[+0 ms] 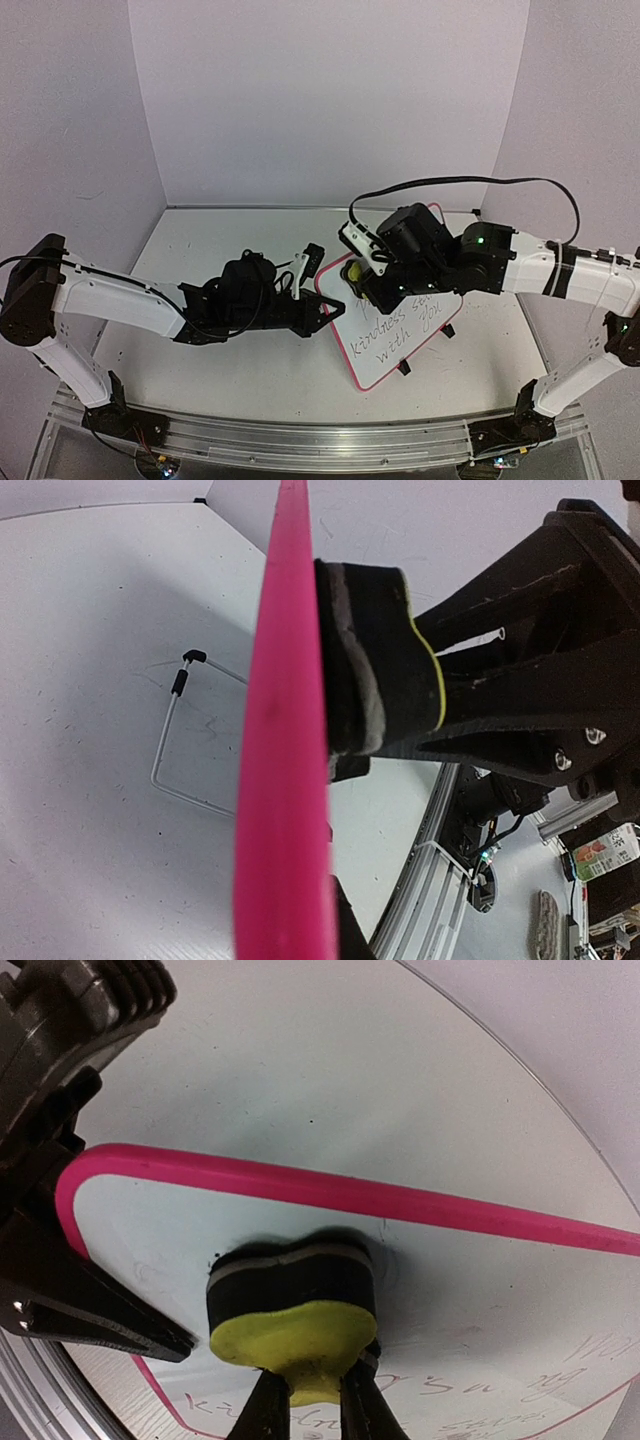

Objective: Erase the whiteboard
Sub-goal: Erase the whiteboard at the center of the board.

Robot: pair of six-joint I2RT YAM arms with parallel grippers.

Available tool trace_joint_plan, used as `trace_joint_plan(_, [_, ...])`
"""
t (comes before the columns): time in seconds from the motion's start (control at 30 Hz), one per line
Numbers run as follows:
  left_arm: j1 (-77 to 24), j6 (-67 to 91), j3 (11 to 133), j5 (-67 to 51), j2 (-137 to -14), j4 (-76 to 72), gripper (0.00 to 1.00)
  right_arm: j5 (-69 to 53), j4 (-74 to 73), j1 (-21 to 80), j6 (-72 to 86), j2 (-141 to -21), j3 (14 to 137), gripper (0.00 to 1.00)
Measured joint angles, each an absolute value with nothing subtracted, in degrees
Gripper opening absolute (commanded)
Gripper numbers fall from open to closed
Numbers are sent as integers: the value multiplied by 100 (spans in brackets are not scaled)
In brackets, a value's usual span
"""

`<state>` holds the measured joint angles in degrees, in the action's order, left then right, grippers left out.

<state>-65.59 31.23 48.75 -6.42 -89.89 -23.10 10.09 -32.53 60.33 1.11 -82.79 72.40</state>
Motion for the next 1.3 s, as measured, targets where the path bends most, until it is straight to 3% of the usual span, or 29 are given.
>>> trace_joint_plan(0.17, [-6556,3130,4875,-647,-8984,-2307,0,1432,-3400,5982,186,-8313,7335,11])
trace_joint_plan(0.53, [-6554,3110,4875,-669,-8965,-2290,0,2013,-3476,4808,241,-8167,7363,10])
trace_joint_plan(1.03, [-6545,3212,4873,-650,-8938,-2204,0,2154,-2983,6470,617,-8473,7354,8])
trace_joint_plan(1.3, [-6539,3197,4862,-652,-8921,-2198,0,2340,-2778,6576,654,-8472,7269,7])
